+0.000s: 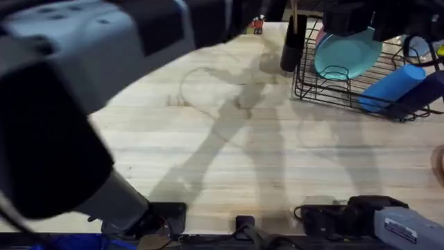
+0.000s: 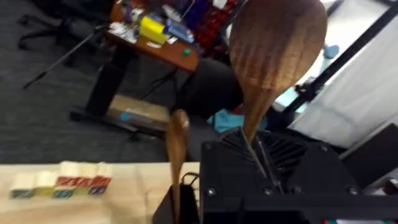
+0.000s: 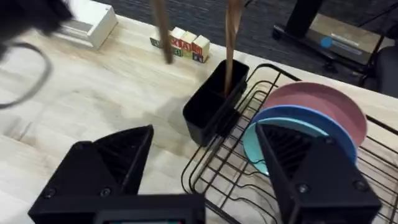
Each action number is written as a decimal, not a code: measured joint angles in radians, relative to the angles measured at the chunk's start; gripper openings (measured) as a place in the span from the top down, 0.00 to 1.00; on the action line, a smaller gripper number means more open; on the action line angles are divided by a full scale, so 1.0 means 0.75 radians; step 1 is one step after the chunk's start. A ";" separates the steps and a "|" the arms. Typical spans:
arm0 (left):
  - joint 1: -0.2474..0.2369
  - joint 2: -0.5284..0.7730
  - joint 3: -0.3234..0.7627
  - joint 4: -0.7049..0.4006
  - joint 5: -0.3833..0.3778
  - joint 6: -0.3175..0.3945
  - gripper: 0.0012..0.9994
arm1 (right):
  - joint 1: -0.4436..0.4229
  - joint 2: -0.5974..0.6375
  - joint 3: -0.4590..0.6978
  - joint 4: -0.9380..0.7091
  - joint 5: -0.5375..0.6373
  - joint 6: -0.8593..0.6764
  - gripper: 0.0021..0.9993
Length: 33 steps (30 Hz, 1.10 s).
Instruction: Pick up the spoon on the table one by one and put them onto the rack
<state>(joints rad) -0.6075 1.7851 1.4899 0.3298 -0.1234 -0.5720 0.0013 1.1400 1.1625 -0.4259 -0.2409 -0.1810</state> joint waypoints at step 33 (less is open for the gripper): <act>-0.074 0.399 0.000 -0.118 0.045 0.051 0.91 | 0.000 0.000 0.000 0.039 0.000 -0.080 0.00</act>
<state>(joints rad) -0.6632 2.0846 1.4899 0.2415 -0.0898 -0.5337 0.0013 1.1401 1.1625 -0.3965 -0.2409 -0.2409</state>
